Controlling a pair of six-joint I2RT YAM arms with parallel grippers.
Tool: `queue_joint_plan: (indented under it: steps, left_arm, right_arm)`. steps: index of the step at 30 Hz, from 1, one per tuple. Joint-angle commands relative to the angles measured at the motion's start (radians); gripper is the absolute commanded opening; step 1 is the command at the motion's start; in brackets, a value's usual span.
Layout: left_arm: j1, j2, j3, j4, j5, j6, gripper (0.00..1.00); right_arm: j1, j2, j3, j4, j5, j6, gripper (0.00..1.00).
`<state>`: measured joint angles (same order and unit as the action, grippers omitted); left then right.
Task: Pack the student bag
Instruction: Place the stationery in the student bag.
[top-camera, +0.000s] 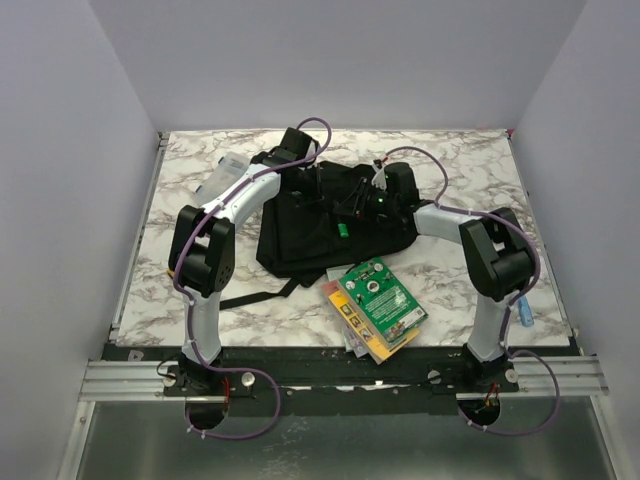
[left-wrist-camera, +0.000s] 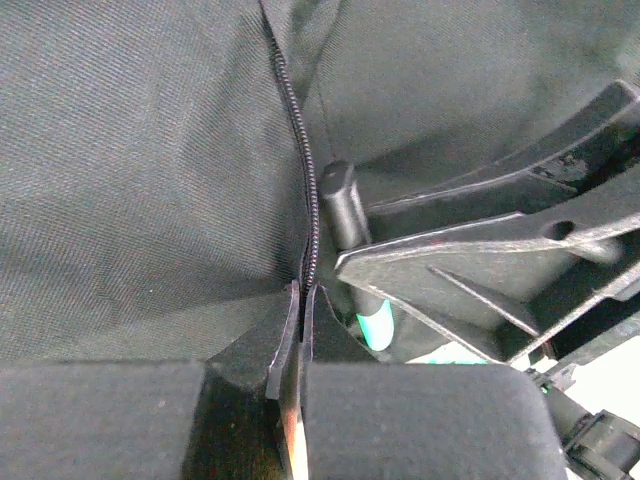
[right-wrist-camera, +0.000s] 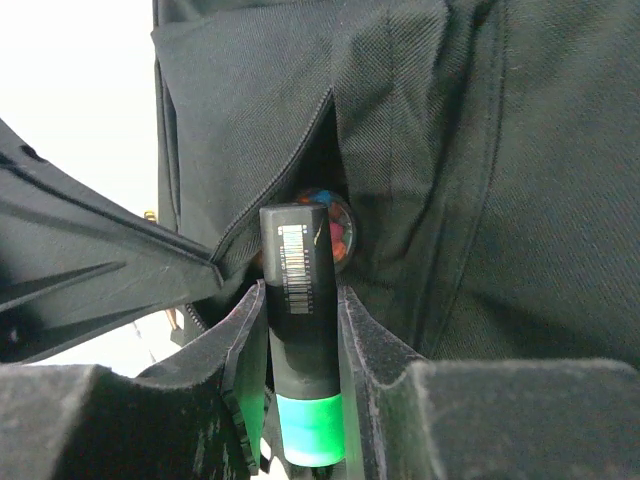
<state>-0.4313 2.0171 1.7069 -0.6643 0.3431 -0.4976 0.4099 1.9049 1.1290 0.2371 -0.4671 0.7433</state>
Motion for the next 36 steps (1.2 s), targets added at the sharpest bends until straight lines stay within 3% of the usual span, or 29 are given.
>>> queue_joint_plan:
  steps: [1, 6, 9, 14, 20, 25, 33, 36]
  left_arm:
    - [-0.005, -0.027, 0.001, -0.023, -0.079, 0.047, 0.00]
    - [-0.031, -0.025, 0.002, -0.023, -0.084, 0.054, 0.00]
    - [-0.048, -0.023, 0.003, -0.023, -0.081, 0.054, 0.00]
    - [-0.056, -0.033, 0.003, -0.023, -0.085, 0.050, 0.00]
    - [-0.055, -0.052, 0.028, -0.026, -0.046, 0.055, 0.00]
    - [-0.057, -0.042, 0.055, -0.034, 0.073, 0.074, 0.00]
    - [-0.055, -0.037, 0.062, -0.037, 0.099, 0.052, 0.00]
    - [-0.054, -0.035, 0.052, -0.037, 0.088, 0.058, 0.00]
  right_arm:
    - [0.002, 0.087, 0.099, 0.044, -0.188, 0.016, 0.01]
    - [0.003, 0.167, 0.117, 0.108, -0.261, 0.133, 0.01]
    - [0.002, 0.205, 0.096, 0.220, -0.281, 0.298, 0.01]
    - [0.001, 0.237, 0.041, 0.305, -0.220, 0.464, 0.01]
    - [0.005, 0.273, 0.007, 0.369, -0.197, 0.543, 0.01]
    - [0.009, 0.320, 0.081, 0.370, -0.229, 0.551, 0.01]
    - [0.018, 0.381, 0.132, 0.458, -0.171, 0.530, 0.01]
    - [0.025, 0.439, 0.173, 0.452, -0.281, 0.523, 0.01]
